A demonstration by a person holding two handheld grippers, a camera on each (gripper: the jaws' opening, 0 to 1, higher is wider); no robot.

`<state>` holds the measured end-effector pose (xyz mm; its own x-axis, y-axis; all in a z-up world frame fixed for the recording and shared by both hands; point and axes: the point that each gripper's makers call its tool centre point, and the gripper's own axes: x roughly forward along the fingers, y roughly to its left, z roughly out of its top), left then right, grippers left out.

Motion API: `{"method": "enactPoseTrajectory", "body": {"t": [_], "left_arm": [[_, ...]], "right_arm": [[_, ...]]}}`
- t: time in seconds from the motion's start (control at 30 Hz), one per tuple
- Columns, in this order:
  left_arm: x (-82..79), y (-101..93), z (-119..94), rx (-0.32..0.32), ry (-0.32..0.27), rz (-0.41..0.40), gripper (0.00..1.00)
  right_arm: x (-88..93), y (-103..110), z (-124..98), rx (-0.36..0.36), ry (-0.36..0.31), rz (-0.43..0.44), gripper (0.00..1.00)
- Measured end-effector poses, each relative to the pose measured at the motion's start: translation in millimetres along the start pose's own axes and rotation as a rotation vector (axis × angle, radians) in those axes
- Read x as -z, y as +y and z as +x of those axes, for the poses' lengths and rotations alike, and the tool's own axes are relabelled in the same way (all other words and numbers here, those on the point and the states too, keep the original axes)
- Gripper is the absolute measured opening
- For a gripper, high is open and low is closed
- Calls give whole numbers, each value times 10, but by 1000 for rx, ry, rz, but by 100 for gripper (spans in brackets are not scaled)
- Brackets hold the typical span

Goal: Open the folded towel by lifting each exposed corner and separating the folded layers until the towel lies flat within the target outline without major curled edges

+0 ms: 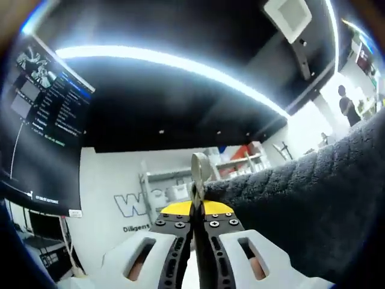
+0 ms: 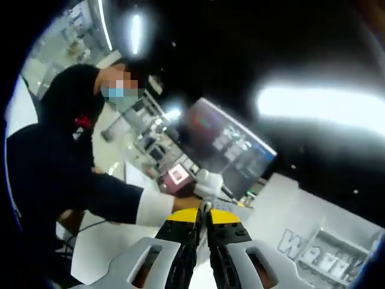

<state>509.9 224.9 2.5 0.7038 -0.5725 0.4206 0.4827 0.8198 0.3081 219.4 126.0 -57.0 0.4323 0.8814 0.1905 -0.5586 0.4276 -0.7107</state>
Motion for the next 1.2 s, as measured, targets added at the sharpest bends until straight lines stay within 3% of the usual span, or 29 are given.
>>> {"method": "enactPoseTrajectory", "body": {"t": [0.23,0.3,0.33,0.4,0.73,1.0,1.1,1.2], "left_arm": [[27,96,-98,0,28,48,3],[28,123,-120,0,28,37,3],[35,86,-144,22,21,-5,3],[82,35,-173,66,33,-41,3],[380,42,-283,118,75,-53,3],[475,139,-181,117,91,-58,4],[523,110,-154,134,106,-40,4],[681,67,-104,159,152,-5,4]], "right_arm": [[-137,240,249,-56,-17,-22,0],[-156,274,296,-59,-21,-27,0],[-204,320,361,-72,-31,-19,0],[-254,385,423,-84,-44,-13,0],[-278,643,794,-127,-51,-3,0],[-299,571,1029,-97,-58,43,0],[-289,500,996,-109,-106,182,0],[-200,415,928,-79,-104,190,0]]}}
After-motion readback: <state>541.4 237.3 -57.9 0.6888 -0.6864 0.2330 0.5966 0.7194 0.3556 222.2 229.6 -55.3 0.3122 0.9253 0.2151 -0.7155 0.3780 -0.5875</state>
